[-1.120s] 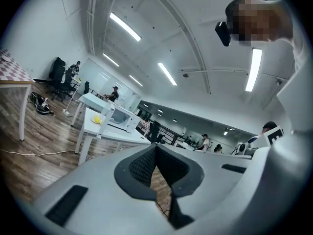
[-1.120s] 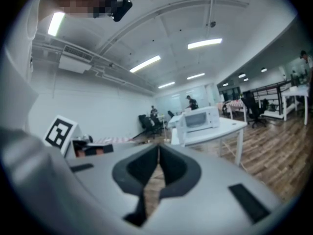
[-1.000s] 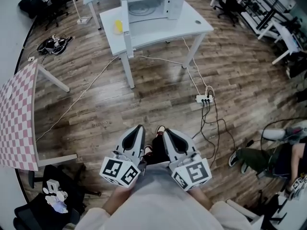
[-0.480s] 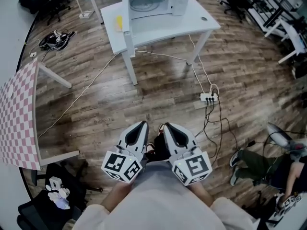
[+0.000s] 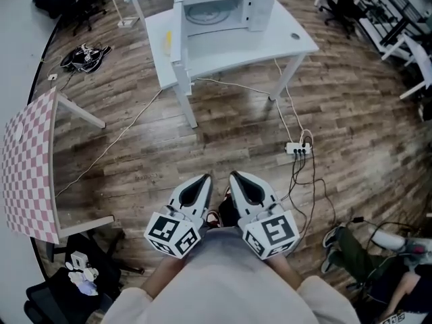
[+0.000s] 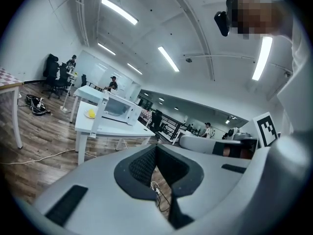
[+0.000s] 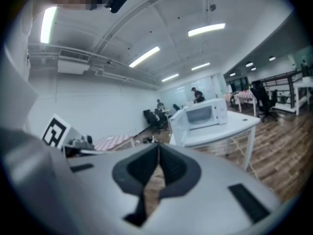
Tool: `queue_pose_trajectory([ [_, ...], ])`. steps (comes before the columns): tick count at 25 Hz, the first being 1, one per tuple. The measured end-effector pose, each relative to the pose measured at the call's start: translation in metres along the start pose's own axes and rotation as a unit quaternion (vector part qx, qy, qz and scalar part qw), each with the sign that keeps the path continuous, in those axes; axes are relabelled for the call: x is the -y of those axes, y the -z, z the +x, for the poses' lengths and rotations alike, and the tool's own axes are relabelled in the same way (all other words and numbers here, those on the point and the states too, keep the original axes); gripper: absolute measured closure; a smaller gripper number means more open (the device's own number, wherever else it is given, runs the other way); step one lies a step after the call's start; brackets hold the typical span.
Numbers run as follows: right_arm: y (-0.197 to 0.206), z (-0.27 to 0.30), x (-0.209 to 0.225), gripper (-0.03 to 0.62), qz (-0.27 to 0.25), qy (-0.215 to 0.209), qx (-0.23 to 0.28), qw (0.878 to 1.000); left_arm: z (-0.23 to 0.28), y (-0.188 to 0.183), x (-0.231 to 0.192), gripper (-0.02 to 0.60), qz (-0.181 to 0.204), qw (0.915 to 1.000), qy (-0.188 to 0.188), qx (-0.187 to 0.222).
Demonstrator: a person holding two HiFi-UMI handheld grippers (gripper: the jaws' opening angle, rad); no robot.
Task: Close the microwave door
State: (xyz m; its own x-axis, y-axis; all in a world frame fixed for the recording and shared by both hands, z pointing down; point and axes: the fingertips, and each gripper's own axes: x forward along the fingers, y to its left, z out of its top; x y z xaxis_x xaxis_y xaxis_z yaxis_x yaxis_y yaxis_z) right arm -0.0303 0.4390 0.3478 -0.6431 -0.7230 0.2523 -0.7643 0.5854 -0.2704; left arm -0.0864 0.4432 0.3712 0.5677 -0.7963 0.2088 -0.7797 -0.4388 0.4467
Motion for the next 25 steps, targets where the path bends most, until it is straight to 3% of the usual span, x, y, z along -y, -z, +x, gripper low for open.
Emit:
queue_pose_trajectory([
  [8, -0.012, 0.018, 0.042, 0.571, 0.007, -0.011, 0.003, 1.000, 0.039, -0.009, -0.010, 0.568, 0.004, 0.9999, -0.013, -0.003],
  [15, -0.018, 0.032, 0.071, 0.571, 0.011, -0.027, 0.005, 1.000, 0.063, -0.021, -0.026, 0.568, -0.001, 0.9987, -0.046, 0.024],
  [25, -0.025, 0.046, 0.089, 0.571, 0.015, -0.041, 0.002, 0.999, 0.087, -0.033, -0.033, 0.568, -0.008, 0.9985, -0.046, 0.027],
])
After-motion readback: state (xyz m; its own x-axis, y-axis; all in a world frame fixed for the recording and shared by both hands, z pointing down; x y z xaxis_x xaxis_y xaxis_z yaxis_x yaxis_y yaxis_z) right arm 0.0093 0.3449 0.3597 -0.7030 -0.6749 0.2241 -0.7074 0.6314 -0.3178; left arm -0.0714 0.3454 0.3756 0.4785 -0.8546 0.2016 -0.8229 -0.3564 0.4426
